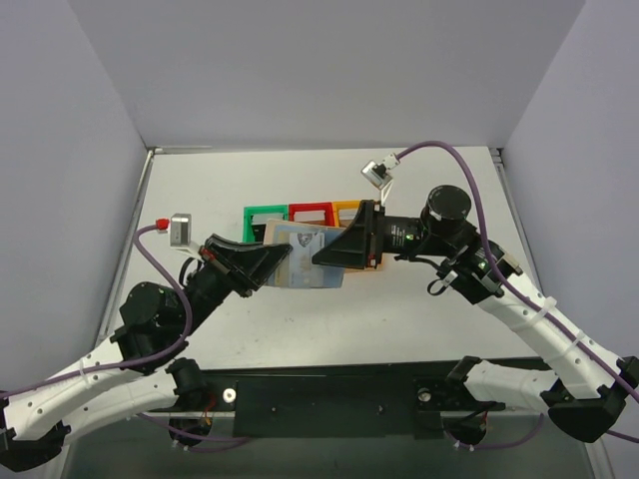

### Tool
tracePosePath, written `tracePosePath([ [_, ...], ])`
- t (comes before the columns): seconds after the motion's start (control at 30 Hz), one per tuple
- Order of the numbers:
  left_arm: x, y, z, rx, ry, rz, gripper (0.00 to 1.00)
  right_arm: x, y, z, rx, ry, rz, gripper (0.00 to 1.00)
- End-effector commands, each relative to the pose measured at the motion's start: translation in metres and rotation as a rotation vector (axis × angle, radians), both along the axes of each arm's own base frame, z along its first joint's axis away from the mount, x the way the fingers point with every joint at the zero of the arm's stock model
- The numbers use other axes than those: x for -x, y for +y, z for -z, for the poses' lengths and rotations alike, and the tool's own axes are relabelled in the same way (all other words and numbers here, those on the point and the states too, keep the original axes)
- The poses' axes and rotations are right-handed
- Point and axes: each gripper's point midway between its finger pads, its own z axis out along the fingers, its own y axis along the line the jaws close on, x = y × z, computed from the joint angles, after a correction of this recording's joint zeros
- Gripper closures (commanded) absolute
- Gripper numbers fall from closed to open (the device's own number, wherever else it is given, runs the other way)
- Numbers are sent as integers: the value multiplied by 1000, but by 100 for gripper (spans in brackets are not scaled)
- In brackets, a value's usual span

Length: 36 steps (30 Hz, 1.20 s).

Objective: Take the credit cards out of the card holder
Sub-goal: Remove the credit card from the card holder.

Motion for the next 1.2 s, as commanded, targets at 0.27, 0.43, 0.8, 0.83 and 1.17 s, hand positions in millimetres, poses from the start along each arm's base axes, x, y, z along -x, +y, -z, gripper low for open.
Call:
tracePosePath([
  [0.27,9,12,-37,96,-64,12,100,5,-3,-17,-53,-55,-31,93],
  [0.43,9,16,-35,92,-62,-4,100,3,-8,-16,-55,-56,-17,100],
  [0.8,9,27,-32,76,-61,-39,100,3,-16,-14,-31,-70,-3,100],
  [0.83,8,28,-31,70,-60,-47,100,2,-18,-14,-29,-75,2,100],
  [1.17,4,50,-16,-6,-47,-137,100,-12,-41,-9,86,-130,67,100],
])
